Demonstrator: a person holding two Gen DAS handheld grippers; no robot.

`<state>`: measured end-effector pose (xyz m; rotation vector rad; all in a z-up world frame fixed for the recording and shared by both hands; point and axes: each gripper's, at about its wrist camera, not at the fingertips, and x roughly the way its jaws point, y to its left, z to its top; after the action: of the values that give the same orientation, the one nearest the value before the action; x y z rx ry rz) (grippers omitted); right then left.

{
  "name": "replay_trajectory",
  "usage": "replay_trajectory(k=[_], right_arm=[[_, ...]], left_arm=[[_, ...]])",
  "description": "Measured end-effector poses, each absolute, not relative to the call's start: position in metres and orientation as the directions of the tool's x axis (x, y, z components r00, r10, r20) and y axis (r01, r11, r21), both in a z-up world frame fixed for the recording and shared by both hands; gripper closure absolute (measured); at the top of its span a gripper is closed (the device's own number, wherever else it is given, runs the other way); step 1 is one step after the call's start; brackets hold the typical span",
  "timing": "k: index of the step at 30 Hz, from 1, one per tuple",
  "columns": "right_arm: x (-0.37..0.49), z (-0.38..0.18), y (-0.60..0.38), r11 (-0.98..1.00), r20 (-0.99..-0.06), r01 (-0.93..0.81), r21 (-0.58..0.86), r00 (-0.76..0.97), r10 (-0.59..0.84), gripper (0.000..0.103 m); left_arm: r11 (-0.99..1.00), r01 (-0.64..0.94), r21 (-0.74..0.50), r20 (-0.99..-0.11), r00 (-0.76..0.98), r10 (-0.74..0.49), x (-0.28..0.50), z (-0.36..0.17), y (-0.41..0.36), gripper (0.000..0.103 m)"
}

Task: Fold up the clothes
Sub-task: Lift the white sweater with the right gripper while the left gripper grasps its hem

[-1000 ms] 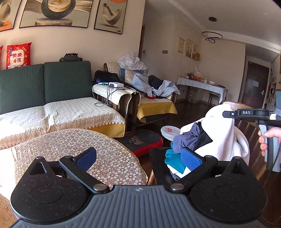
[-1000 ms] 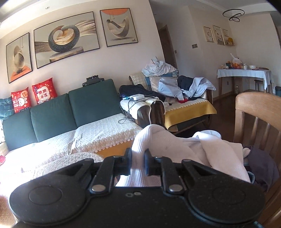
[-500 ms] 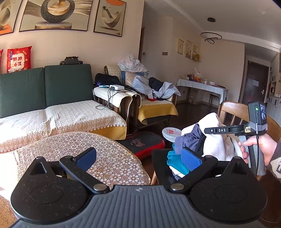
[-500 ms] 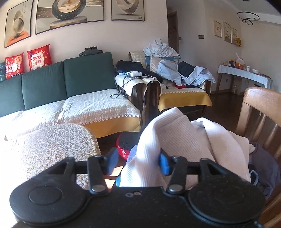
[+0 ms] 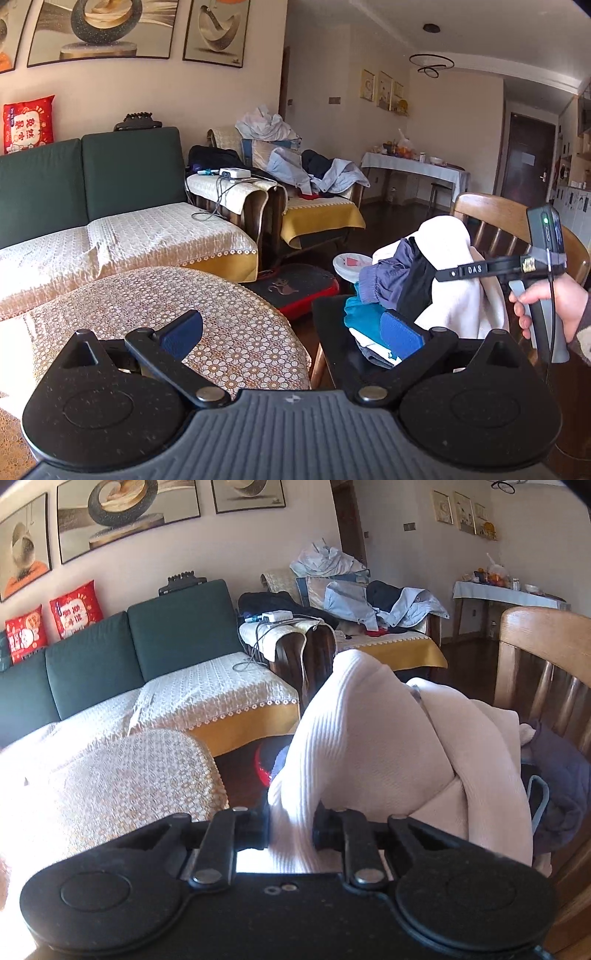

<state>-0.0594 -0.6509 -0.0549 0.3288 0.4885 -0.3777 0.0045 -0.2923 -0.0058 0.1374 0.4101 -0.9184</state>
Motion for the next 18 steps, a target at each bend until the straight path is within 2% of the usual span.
replay_trajectory(k=[8, 15, 18], right_arm=[[-0.043, -0.024, -0.682, 0.888, -0.426, 0.398, 0.230, 0.862, -0.276, 0.000], [-0.044, -0.015, -0.700, 0.883, -0.390, 0.371, 0.286, 0.887, -0.247, 0.000], [-0.050, -0.013, -0.706, 0.884, -0.379, 0.358, 0.302, 0.896, -0.234, 0.000]], left_arm=[[0.393, 0.918, 0.059, -0.480, 0.371, -0.795, -0.008, -0.060, -0.366, 0.000], [0.282, 0.948, 0.145, -0.562, 0.314, -0.766, 0.000, -0.111, -0.434, 0.000], [0.281, 0.952, 0.124, -0.606, 0.297, -0.738, 0.017, -0.127, -0.453, 0.000]])
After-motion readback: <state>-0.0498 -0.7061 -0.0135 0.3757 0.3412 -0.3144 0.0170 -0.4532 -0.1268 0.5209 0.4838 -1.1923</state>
